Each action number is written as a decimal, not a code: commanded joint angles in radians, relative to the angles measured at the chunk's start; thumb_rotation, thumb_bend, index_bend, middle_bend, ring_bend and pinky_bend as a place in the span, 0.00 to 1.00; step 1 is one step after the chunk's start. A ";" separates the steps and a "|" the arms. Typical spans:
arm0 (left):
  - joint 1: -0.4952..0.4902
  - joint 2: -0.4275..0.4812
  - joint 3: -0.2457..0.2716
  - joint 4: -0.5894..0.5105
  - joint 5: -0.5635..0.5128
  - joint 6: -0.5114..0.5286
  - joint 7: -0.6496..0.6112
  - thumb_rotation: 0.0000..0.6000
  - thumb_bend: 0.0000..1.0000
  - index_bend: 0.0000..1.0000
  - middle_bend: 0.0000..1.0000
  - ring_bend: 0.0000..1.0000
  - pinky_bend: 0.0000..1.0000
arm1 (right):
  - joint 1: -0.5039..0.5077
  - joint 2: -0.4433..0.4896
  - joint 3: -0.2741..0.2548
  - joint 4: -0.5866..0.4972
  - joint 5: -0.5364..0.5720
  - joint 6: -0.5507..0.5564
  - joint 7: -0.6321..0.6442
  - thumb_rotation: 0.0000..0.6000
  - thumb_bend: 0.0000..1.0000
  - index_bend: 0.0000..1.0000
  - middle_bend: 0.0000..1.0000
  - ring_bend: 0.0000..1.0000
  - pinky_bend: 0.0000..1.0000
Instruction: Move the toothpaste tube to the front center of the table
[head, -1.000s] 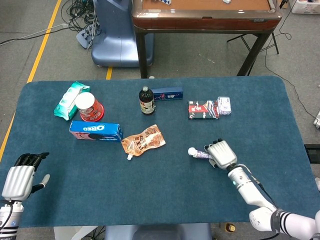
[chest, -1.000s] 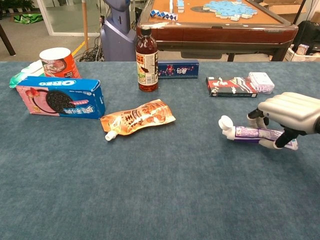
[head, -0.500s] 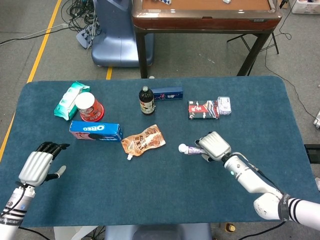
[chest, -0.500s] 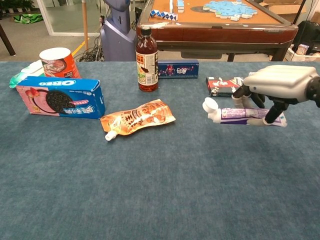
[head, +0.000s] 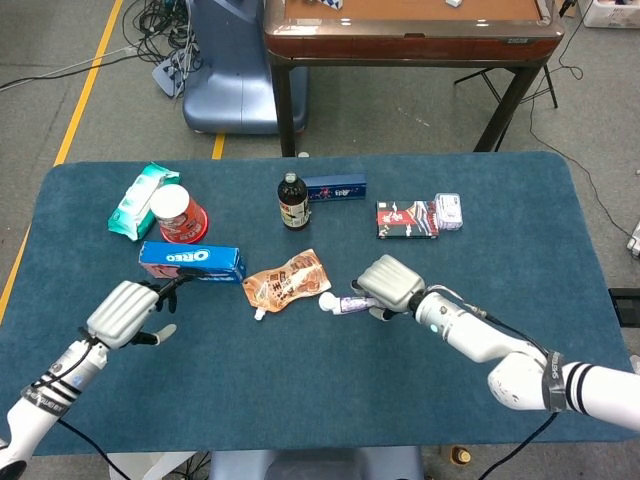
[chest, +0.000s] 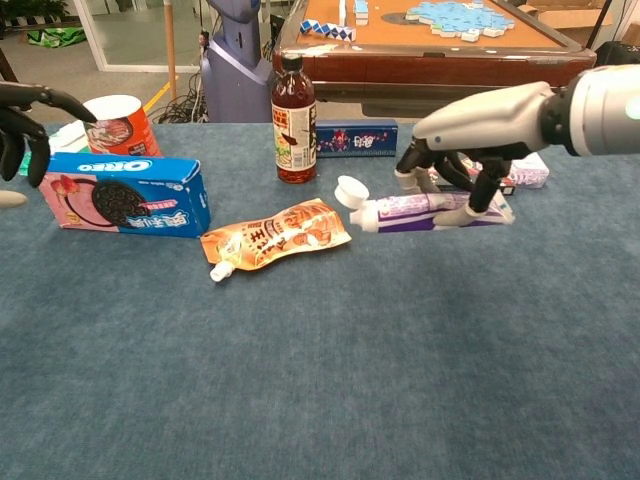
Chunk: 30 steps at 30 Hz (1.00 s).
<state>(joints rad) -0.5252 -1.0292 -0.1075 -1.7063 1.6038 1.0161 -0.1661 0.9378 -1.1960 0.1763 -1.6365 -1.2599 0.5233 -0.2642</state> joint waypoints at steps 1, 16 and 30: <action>-0.061 0.014 0.000 -0.013 0.029 -0.062 -0.025 1.00 0.28 0.09 0.60 0.61 0.56 | 0.067 0.014 0.023 -0.021 0.060 -0.069 0.013 1.00 0.86 0.84 0.79 0.64 0.50; -0.220 -0.005 0.015 -0.099 0.077 -0.210 0.049 1.00 0.47 0.09 0.84 0.87 0.79 | 0.276 -0.047 -0.029 0.041 0.231 -0.153 -0.026 1.00 0.90 0.87 0.82 0.67 0.51; -0.290 -0.077 0.034 -0.075 0.028 -0.274 0.103 1.00 0.47 0.09 0.84 0.87 0.80 | 0.352 -0.095 -0.101 0.049 0.328 -0.069 -0.047 1.00 0.91 0.89 0.84 0.69 0.51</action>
<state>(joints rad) -0.8146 -1.1038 -0.0758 -1.7835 1.6340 0.7417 -0.0644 1.2888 -1.2927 0.0784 -1.5838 -0.9342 0.4489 -0.3137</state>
